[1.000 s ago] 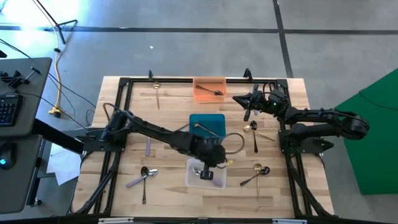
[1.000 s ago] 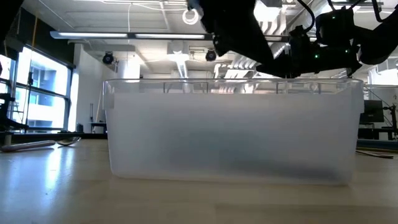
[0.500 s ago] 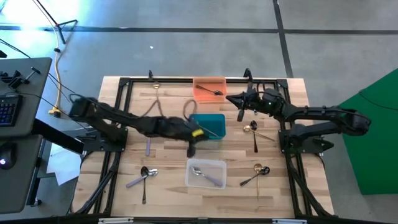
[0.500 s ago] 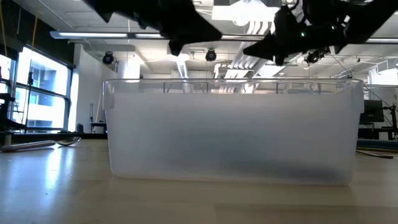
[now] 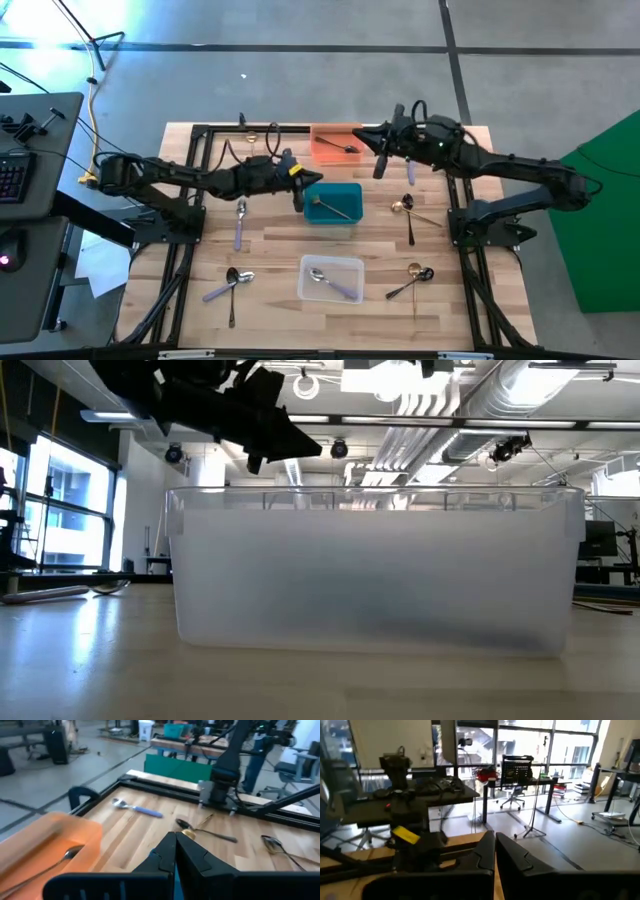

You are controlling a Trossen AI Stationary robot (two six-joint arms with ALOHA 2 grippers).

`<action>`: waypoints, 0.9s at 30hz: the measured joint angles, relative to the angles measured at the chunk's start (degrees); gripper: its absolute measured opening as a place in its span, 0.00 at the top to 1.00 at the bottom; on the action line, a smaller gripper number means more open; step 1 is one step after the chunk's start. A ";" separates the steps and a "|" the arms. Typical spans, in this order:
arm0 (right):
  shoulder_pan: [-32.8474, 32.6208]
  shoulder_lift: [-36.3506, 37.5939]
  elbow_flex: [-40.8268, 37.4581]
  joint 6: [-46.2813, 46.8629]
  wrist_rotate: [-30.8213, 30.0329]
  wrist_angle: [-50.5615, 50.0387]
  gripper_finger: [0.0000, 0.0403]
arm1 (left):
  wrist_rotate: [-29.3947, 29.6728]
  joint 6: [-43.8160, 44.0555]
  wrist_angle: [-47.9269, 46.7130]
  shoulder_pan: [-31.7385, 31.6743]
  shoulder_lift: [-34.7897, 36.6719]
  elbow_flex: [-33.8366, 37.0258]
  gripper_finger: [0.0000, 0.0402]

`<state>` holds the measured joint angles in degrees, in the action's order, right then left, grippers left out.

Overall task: Sort silverware by color (type)
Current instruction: Put the gold spoon into the dark green bin

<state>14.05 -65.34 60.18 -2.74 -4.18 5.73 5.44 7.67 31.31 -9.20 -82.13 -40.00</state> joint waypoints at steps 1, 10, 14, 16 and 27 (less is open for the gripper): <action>-0.29 0.08 1.74 -0.68 0.00 -3.28 1.00 | -0.04 -0.02 -0.05 -0.29 -0.04 0.01 1.00; -0.31 -0.42 1.21 -1.99 0.06 -5.09 1.00 | -3.86 -1.93 0.87 -3.31 -0.47 -0.01 1.00; 0.55 -0.71 -2.58 -1.80 -0.10 -1.55 1.00 | -6.83 -4.36 3.37 -3.99 -1.17 1.24 1.00; 0.84 -0.77 -4.77 -1.21 -0.07 -0.99 1.00 | -6.92 -4.87 8.04 -3.99 -1.49 3.55 1.00; 1.17 -0.13 -14.30 1.67 -2.30 -11.68 1.00 | -14.32 -5.30 23.57 -9.27 -1.44 12.55 1.00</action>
<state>15.22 -65.47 45.87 -1.08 -6.48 -5.96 -8.88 2.37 54.88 -18.47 -83.57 -27.45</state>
